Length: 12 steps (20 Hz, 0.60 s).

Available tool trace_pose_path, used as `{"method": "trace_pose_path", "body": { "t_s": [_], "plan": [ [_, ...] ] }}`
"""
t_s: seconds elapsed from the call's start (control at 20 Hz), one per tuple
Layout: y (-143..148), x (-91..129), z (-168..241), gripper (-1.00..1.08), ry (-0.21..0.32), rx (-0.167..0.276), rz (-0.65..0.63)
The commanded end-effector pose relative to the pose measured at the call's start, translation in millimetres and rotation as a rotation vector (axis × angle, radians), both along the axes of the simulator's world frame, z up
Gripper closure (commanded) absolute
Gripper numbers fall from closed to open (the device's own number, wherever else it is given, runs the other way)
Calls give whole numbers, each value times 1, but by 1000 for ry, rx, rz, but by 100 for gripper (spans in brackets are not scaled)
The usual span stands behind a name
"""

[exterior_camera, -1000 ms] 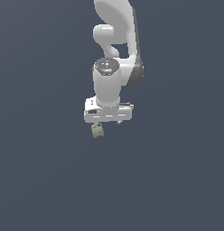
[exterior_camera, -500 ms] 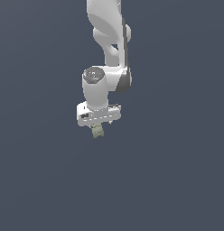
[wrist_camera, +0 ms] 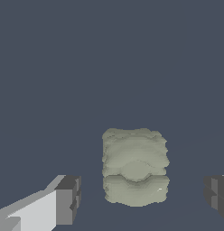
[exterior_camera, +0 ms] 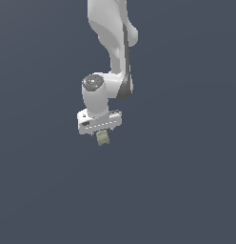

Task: Pick up the object and move it to a goal position.

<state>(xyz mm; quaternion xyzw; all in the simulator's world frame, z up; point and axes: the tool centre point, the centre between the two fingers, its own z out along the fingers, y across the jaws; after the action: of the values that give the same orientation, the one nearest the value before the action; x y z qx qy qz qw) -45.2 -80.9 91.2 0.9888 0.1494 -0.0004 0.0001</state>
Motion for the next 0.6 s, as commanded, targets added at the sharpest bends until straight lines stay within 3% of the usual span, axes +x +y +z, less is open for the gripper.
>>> {"method": "trace_pose_path", "body": {
  "t_s": [0.0, 0.55],
  "plan": [
    [-2, -1, -2, -92, -1, 0, 7],
    [-1, -2, -28, -92, 0, 0, 6]
  ]
}}
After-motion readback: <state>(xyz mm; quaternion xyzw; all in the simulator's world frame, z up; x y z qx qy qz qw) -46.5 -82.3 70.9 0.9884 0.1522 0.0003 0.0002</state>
